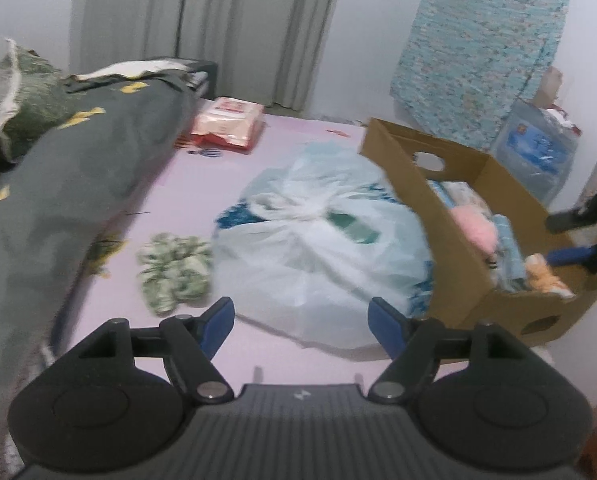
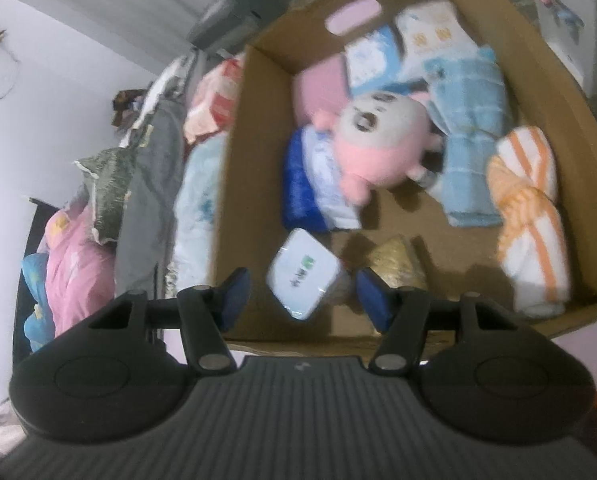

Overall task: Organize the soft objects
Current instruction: 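Move the right tool back over the bed to the green floral scrunchie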

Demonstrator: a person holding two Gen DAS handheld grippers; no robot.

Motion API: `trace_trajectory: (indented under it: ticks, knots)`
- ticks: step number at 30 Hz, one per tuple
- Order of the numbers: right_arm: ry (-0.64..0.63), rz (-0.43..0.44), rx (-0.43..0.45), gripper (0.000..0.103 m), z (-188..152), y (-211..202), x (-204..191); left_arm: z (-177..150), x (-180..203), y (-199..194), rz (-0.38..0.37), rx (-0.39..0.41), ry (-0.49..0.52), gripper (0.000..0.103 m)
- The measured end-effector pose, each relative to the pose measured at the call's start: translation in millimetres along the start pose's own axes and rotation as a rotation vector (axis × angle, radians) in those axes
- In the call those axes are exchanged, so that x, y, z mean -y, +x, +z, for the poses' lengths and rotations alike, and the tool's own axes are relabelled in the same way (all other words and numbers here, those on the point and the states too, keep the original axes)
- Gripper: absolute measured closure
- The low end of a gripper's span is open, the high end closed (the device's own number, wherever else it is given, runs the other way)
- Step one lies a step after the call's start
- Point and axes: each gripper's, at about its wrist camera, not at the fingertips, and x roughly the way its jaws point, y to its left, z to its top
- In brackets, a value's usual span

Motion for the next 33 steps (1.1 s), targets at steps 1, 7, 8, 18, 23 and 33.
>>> trace_trajectory:
  ticks: [1,7,8,18,23,33]
  knots:
    - [-0.017,0.008,0.011,0.041,-2,0,-8,-2,-4,-1,0.019,0.007,0.0,0.028]
    - [-0.139,0.133,-0.017,0.04,-14,27,-75,-13,-29,-6,0.174,0.071,0.028,0.028]
    - [-0.159,0.15,-0.032,0.04,-16,33,-87,-14,-31,-6,0.206,0.087,0.04,0.028]
    - [-0.355,0.27,-0.263,0.04,-7,171,-216,-12,-50,39,0.357,0.066,0.18,0.036]
    - [-0.397,0.194,-0.372,0.041,3,257,-247,-11,-61,70,0.337,-0.027,0.183,0.035]
    - [-0.501,0.045,-0.493,0.04,8,357,-255,-1,-81,108,0.278,-0.086,0.103,0.034]
